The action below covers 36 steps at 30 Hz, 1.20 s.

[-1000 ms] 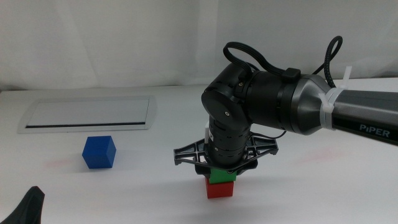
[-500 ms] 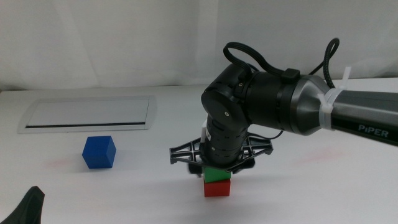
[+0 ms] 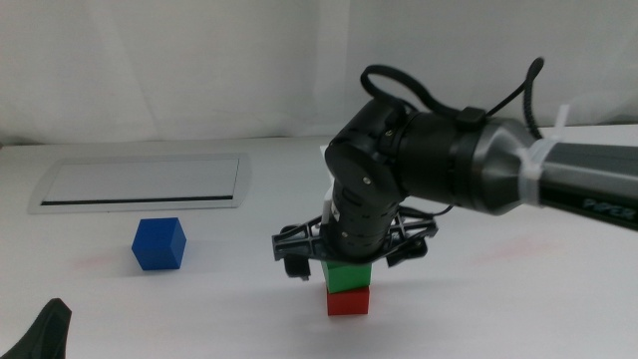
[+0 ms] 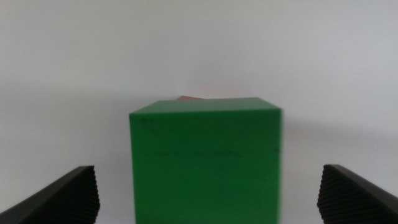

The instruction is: Stack red cubes first, then green, then blue cubes in a specific spot.

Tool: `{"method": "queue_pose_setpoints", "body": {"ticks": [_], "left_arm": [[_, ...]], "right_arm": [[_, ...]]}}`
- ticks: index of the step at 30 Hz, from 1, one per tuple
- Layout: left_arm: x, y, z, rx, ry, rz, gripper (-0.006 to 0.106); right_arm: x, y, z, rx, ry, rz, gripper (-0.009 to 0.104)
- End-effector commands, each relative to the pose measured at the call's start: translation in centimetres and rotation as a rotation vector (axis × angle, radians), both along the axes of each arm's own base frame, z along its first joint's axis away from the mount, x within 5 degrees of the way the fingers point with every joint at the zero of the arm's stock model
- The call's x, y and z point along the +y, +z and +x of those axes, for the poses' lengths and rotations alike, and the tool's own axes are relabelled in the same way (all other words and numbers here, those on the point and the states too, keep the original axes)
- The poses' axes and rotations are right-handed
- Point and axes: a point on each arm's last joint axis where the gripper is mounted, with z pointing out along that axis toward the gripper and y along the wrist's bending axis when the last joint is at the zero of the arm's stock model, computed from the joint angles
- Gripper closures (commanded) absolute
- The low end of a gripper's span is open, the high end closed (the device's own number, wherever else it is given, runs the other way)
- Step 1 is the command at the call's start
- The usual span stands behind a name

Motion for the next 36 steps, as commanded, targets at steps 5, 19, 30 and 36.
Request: {"method": "queue_pose_setpoints", "body": {"ticks": [5,19,30,36], "left_arm": [[0.0,-1.1,0.0,0.018,-0.002,-0.003,0.011],[-0.2,-0.2,0.1,-0.084,-0.026,-0.006,0.011],[-0.2,-0.2,0.1,-0.084,-0.026,-0.006,0.011],[-0.2,-0.2,0.1,-0.08,-0.025,-0.004,0.011]], "right_arm": [[-1.1,4.7,-0.3,-0.127,0.124,0.04,0.0],[-17.5,14.8,6.5,-0.418,0.046,0.025,0.003],[-33.0,17.8,2.9,-0.502,-0.238,-0.047,0.028],[-34.1,16.3,-4.2,-0.648,-0.262,-0.046,0.097]]}}
